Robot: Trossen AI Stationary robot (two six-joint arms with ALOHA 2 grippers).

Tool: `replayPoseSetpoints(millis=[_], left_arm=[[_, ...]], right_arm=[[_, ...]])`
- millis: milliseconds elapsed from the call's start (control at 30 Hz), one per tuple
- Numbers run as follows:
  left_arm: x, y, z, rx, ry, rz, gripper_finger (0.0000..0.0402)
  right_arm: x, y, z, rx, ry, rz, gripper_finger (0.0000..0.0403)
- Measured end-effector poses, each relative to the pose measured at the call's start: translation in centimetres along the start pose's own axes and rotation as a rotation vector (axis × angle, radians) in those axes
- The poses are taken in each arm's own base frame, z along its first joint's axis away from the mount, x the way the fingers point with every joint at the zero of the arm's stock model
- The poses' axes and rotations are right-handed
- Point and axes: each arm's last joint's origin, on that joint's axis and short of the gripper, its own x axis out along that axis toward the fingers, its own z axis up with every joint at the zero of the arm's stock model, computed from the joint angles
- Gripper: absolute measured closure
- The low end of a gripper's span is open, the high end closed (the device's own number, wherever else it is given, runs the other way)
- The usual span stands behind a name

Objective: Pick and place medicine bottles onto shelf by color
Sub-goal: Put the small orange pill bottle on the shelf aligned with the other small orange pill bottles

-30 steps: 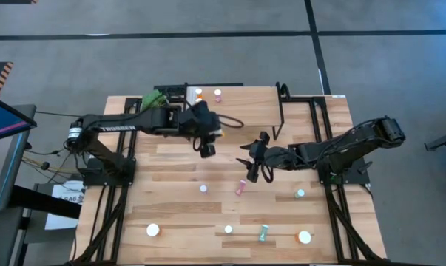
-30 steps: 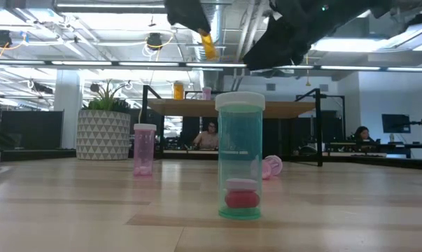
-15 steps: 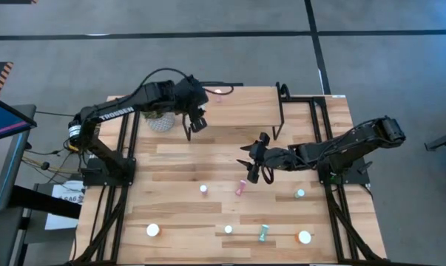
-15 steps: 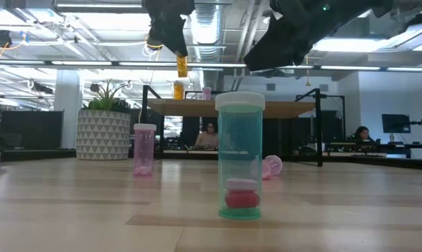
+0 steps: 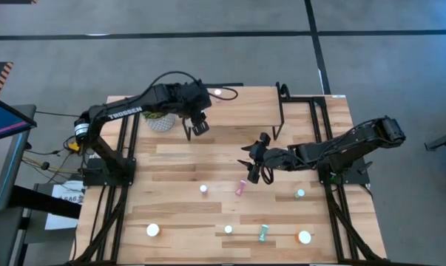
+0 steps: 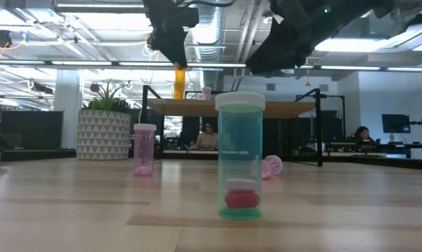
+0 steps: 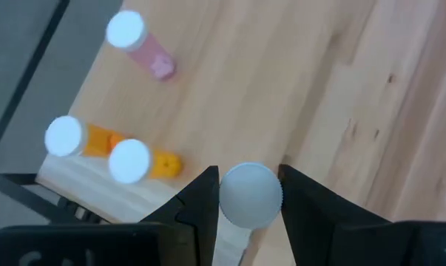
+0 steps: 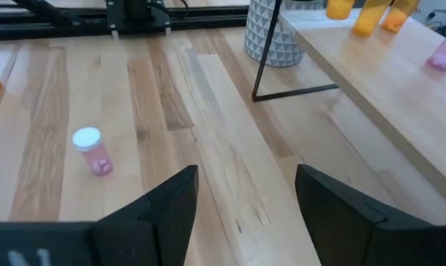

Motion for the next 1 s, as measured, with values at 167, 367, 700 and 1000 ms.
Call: replayPoseSetpoints(millis=[167,367,700,1000], left_arm=[[-0.2,0.0,-0.3,-0.003,0.025,0.0,0.0291],[0.0,-0.6,-0.6,0.0,-0.021,-0.014,0.0291],[-0.8,0.1,-3.9,-0.072,-0.148,-0.057,0.0291],[-2.7,1.9,-3.8,-0.078,-0.241,-0.021,0.0291]], right_arm=[[-0.1,0.3,-0.1,-0.004,0.003,0.009,0.0153],[-0.2,0.3,-0.2,-0.009,0.01,0.01,0.0153],[-0.4,0.8,-0.1,-0.011,-0.001,0.034,0.0153],[-0.1,0.2,0.1,0.001,-0.015,0.015,0.0153]])
